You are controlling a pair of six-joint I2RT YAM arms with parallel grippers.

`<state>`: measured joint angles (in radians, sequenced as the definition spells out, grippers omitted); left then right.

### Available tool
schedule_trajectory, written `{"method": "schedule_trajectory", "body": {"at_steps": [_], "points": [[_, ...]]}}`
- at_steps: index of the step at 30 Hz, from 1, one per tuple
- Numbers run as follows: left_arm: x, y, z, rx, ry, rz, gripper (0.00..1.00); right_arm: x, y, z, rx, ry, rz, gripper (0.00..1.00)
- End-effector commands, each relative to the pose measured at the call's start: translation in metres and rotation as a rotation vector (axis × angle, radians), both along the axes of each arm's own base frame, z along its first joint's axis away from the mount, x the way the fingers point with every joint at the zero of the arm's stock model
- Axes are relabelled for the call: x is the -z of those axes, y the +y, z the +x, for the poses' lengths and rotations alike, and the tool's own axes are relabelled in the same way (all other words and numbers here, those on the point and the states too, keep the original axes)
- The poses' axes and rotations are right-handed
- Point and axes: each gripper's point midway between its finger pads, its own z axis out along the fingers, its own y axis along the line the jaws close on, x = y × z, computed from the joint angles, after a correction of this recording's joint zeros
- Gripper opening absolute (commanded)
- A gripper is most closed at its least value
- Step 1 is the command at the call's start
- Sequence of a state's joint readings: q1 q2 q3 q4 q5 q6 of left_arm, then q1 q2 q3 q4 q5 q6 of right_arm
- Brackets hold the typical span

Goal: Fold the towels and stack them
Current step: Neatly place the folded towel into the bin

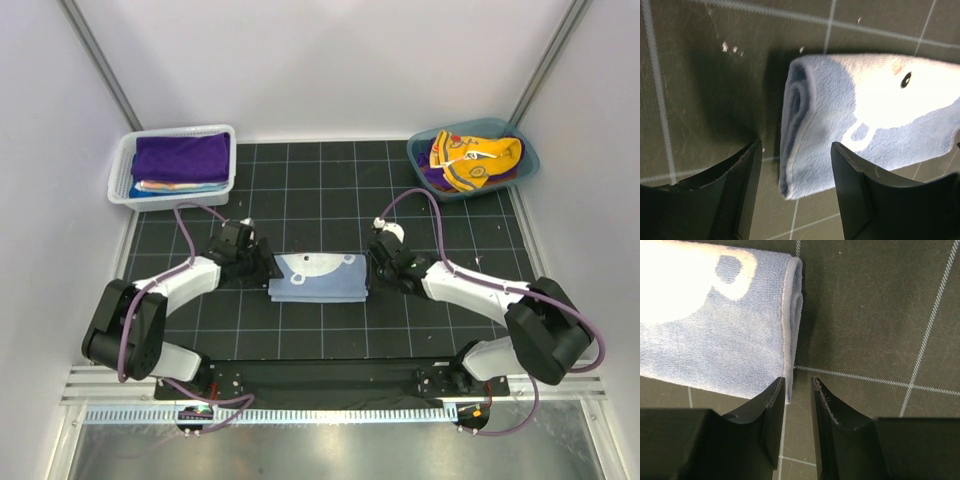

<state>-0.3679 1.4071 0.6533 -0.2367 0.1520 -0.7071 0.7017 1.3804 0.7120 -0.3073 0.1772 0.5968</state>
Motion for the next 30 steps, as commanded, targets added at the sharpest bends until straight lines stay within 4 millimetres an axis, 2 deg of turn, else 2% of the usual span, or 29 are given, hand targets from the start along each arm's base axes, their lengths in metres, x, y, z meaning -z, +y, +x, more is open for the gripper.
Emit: {"method": "schedule_trajectory", "body": {"at_steps": [1,6,12,15,16,17,18,20,21,22,24,25,26,28,29,30], "points": [[0.001,-0.010,0.012,0.015,-0.033,-0.048,0.62,-0.016,0.003,0.007,-0.004,-0.052,0.037,0.34],[0.018,-0.013,0.009,0.012,0.012,-0.052,0.59,-0.019,0.001,0.006,-0.004,-0.057,0.039,0.34],[0.035,-0.012,0.000,0.003,0.056,-0.035,0.47,-0.024,-0.001,0.007,0.000,-0.066,0.051,0.34],[0.038,-0.013,-0.001,0.008,0.063,-0.025,0.36,-0.026,0.001,0.007,-0.003,-0.068,0.063,0.34],[0.039,-0.013,-0.001,0.007,0.067,-0.020,0.28,-0.027,0.001,0.008,-0.002,-0.067,0.067,0.34],[0.040,-0.013,-0.002,0.009,0.071,-0.012,0.24,-0.028,0.001,0.008,-0.004,-0.069,0.066,0.34],[0.036,-0.016,0.003,0.012,0.059,-0.010,0.20,-0.030,0.001,0.009,-0.004,-0.074,0.069,0.34],[0.033,-0.015,0.008,0.004,0.053,0.038,0.07,-0.033,0.001,0.009,-0.010,-0.080,0.070,0.34],[0.033,-0.015,0.008,0.004,0.054,0.038,0.07,-0.033,0.000,0.009,-0.007,-0.078,0.072,0.34],[0.028,-0.013,0.014,0.001,0.039,0.084,0.01,-0.034,-0.001,0.010,-0.006,-0.082,0.072,0.34],[0.026,-0.010,0.019,0.000,0.035,0.144,0.00,-0.036,-0.001,0.011,-0.009,-0.085,0.076,0.35],[0.016,-0.005,0.036,-0.028,-0.022,0.210,0.00,-0.038,-0.003,0.012,-0.008,-0.087,0.077,0.35],[0.014,-0.001,0.035,-0.024,-0.012,0.247,0.00,-0.039,-0.004,0.013,-0.005,-0.088,0.081,0.34],[0.007,0.000,0.045,-0.015,-0.037,0.301,0.00,-0.043,-0.006,0.015,-0.003,-0.089,0.088,0.35],[-0.007,0.001,0.059,-0.034,-0.073,0.339,0.00,-0.045,-0.006,0.017,-0.006,-0.095,0.088,0.35],[-0.011,0.003,0.065,-0.036,-0.083,0.362,0.00,-0.049,-0.006,0.018,-0.007,-0.101,0.091,0.34]]}}
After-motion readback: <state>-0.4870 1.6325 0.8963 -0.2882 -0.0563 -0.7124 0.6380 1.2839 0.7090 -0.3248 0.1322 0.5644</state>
